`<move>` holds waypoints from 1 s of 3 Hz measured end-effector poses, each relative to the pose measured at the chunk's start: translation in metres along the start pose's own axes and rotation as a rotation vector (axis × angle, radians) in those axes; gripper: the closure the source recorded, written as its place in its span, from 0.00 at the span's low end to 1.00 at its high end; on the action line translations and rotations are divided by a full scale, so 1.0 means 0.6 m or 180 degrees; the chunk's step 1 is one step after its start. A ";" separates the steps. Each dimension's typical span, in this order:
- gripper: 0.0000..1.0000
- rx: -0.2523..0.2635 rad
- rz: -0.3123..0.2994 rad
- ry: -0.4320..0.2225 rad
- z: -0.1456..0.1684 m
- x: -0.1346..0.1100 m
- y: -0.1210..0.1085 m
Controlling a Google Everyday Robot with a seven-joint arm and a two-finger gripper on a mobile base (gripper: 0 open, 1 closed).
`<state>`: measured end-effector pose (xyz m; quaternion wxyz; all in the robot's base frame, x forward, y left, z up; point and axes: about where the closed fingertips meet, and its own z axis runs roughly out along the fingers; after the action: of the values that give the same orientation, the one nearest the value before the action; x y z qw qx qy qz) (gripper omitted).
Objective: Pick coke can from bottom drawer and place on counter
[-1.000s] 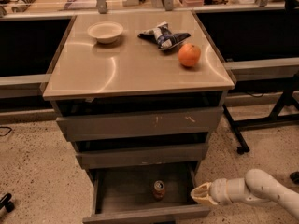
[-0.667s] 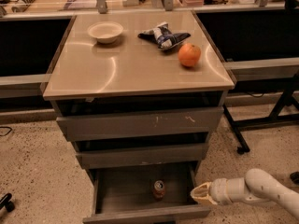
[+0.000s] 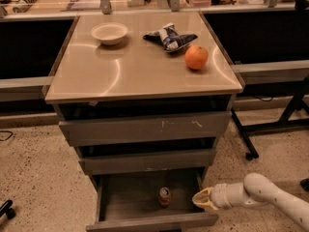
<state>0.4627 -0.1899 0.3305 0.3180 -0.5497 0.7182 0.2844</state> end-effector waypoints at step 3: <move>1.00 0.0382 -0.0212 -0.0001 0.146 0.037 -0.093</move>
Offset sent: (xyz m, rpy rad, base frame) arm 0.0740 0.0437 -0.0883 -0.0218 -0.1126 -0.0069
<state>0.5252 -0.1501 0.2541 0.3599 -0.5532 0.7152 0.2302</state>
